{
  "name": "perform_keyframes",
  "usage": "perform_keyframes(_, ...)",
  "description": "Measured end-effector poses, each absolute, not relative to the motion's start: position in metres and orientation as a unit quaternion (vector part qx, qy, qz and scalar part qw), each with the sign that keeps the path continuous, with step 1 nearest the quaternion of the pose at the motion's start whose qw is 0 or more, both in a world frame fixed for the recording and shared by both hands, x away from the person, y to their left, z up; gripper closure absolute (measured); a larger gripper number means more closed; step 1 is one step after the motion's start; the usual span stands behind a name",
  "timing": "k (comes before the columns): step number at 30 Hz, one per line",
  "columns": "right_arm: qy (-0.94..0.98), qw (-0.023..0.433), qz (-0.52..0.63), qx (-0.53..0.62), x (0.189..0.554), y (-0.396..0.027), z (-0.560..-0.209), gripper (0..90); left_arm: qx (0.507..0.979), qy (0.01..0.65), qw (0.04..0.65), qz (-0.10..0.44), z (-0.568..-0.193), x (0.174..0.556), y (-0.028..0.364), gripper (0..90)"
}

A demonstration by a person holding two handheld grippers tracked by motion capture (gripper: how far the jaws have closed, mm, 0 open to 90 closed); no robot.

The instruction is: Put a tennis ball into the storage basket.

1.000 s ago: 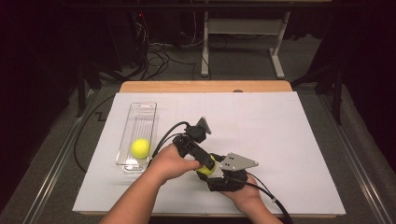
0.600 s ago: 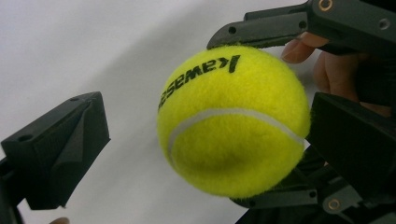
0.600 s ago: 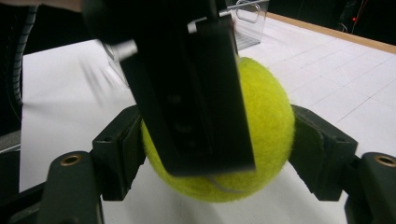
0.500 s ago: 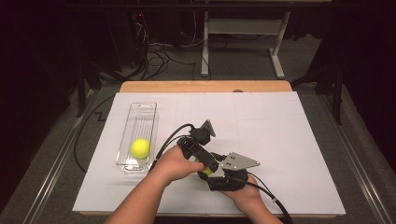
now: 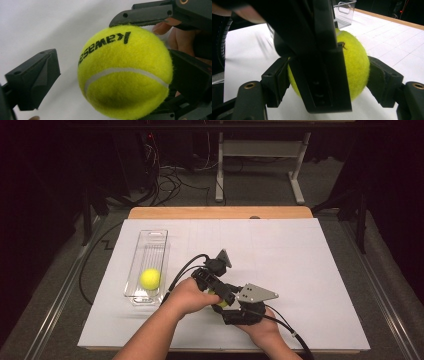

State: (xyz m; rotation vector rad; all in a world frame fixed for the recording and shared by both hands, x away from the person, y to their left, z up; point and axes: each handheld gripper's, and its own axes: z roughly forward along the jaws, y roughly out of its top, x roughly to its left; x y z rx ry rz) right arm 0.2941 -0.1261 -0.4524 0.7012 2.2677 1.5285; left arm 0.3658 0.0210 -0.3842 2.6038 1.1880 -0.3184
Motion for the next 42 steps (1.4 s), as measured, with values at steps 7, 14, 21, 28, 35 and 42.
perform_keyframes(7, 0.791, 0.165, 0.534, 0.248, 0.2953, -0.1281, -0.4511, 26.8, 0.895, 0.409, 0.135, -0.118, -0.3844, 0.3657, 0.0219, 8.4)
perform_keyframes(14, 0.79, 0.164, 0.537, 0.247, 0.2947, -0.1276, -0.4511, 26.8, 0.893, 0.405, 0.143, -0.132, -0.3839, 0.3654, 0.0213, 17.6)
perform_keyframes(21, 0.792, 0.167, 0.533, 0.246, 0.295, -0.1276, -0.4516, 26.8, 0.897, 0.398, 0.143, -0.133, -0.3845, 0.365, 0.0208, 25.7)
perform_keyframes(28, 0.79, 0.168, 0.534, 0.249, 0.2949, -0.1276, -0.4523, 26.7, 0.9, 0.394, 0.143, -0.124, -0.384, 0.3642, 0.02, 26.4)
perform_keyframes(35, 0.79, 0.17, 0.535, 0.248, 0.2948, -0.1275, -0.4527, 26.4, 0.9, 0.394, 0.142, -0.122, -0.384, 0.3639, 0.0197, 26.4)
perform_keyframes(42, 0.788, 0.174, 0.537, 0.248, 0.2948, -0.1279, -0.453, 25.7, 0.9, 0.394, 0.146, -0.12, -0.384, 0.3639, 0.0197, 26.5)
